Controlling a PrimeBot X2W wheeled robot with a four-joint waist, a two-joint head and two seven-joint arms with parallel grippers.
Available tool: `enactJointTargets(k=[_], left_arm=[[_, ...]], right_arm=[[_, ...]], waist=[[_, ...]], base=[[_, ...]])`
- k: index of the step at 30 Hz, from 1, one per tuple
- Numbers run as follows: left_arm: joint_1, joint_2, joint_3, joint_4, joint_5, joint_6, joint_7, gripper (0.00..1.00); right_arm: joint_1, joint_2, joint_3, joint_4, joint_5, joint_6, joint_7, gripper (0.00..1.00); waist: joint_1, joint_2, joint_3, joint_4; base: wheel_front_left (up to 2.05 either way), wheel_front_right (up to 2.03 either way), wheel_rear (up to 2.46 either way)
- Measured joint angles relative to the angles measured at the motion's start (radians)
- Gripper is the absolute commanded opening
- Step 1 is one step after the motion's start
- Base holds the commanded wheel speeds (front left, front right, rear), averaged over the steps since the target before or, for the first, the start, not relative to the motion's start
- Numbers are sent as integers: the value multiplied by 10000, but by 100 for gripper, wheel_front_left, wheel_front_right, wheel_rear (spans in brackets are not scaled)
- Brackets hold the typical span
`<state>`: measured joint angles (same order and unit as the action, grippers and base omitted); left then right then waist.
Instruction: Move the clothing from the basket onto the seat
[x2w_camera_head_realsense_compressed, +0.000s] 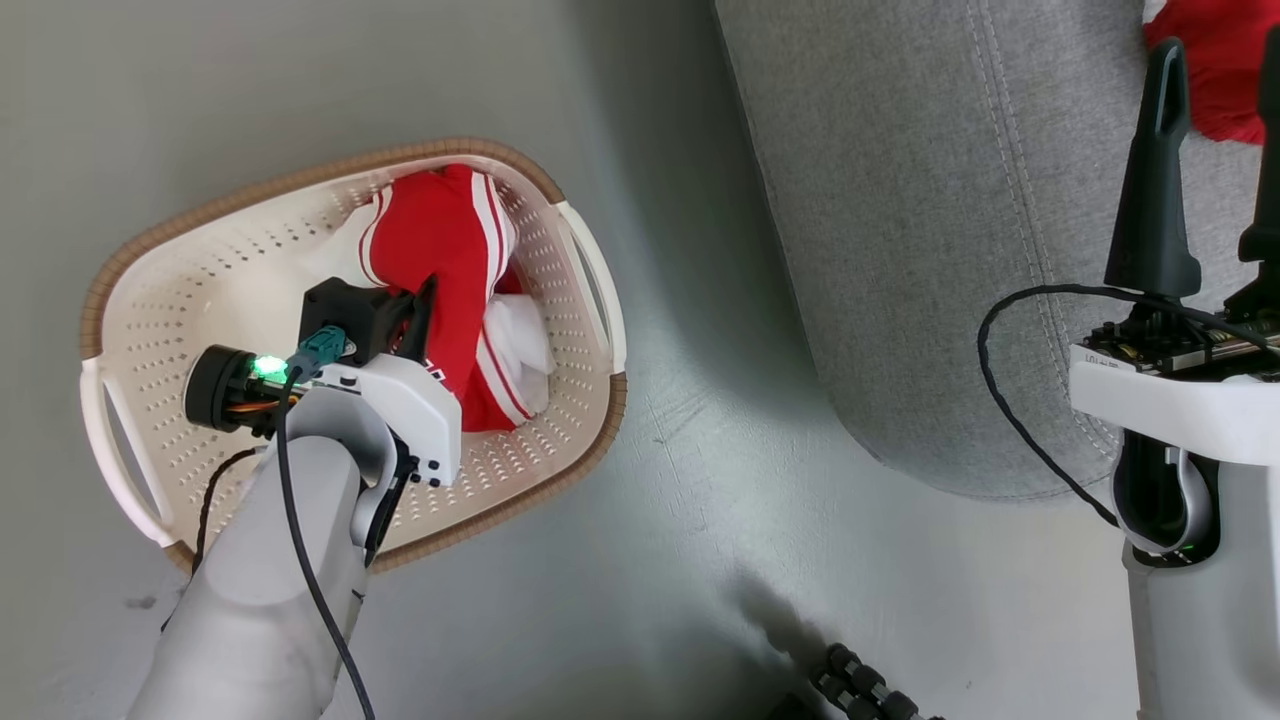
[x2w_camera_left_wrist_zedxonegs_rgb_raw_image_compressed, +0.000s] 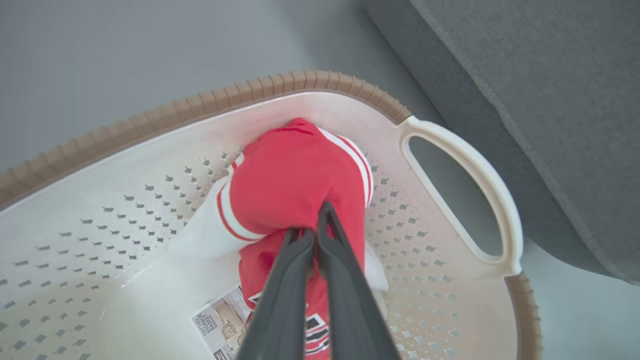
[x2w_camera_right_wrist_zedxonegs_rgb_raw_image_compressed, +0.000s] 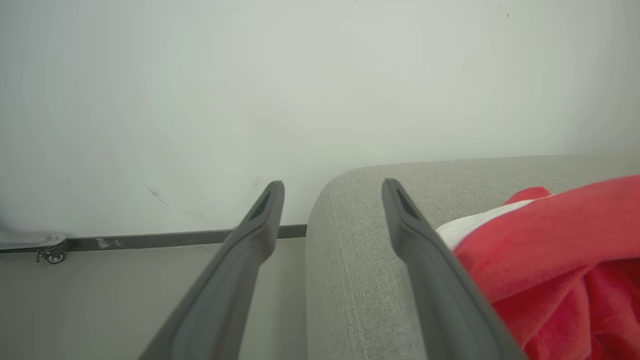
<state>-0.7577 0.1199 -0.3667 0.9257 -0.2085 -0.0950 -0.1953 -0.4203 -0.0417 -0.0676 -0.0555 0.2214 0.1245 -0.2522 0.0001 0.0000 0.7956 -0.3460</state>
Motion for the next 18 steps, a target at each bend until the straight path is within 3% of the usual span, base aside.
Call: enactJointTargets(k=[18], left_arm=[[825,117,236,-1127,-4,560,-441,0]], right_arm=[[20,-10,107,355,-539,0,-2,100]], waist=[[0,0,-1217,498]], base=[[0,0,0]])
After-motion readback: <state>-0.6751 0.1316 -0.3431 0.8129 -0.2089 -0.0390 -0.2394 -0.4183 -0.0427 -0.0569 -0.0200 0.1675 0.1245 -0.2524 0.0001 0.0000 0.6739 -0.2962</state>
